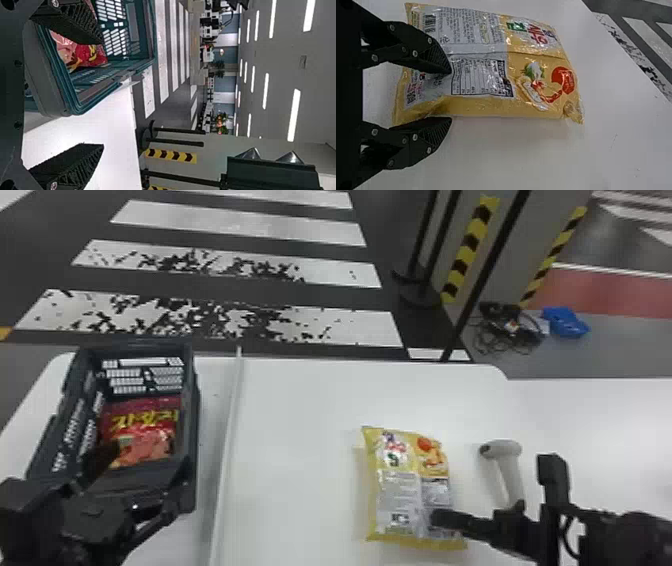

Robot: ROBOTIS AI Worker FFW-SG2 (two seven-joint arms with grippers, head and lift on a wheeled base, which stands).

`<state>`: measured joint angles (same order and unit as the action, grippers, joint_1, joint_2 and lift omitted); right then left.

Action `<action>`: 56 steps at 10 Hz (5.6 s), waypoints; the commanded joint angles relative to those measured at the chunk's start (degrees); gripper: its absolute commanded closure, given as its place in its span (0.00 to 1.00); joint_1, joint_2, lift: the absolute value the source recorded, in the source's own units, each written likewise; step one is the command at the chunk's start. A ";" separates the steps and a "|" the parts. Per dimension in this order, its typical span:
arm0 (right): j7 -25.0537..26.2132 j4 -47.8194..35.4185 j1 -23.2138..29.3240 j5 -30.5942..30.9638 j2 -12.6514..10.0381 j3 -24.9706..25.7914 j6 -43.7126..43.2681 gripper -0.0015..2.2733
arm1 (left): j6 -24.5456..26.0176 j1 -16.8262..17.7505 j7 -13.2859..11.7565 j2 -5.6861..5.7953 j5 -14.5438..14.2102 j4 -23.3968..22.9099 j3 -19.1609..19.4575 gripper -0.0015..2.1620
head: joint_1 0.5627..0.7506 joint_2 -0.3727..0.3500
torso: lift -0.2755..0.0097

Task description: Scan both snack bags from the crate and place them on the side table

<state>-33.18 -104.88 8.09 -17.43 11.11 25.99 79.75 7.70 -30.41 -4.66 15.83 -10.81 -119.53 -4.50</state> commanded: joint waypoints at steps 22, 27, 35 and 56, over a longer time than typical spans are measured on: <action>16.04 29.73 -15.38 -2.96 10.42 22.17 -40.23 0.99 | -1.41 -0.88 0.79 0.08 0.18 -1.40 0.72 0.03 | 0.70 0.03 | 0.63; 17.71 53.99 -21.45 -2.26 16.57 21.38 -61.33 0.99 | -4.57 -1.06 2.20 0.25 0.00 -1.40 0.72 0.03 | 0.70 0.03 | 0.63; 22.37 62.60 -24.17 -1.56 18.07 19.10 -66.95 0.02 | -6.50 -1.85 2.37 1.40 -1.58 -1.40 1.24 0.03 | 0.70 0.03 | 0.63; 34.49 9.08 16.96 10.84 -8.03 -23.62 -99.30 0.03 | -6.68 -1.23 2.81 0.52 -0.97 -1.58 2.56 0.03 | 0.70 0.39 | 0.63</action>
<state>1.22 -95.96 24.92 -6.72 3.15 2.64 -19.58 1.02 -31.90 -1.85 16.29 -11.70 -121.21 -1.92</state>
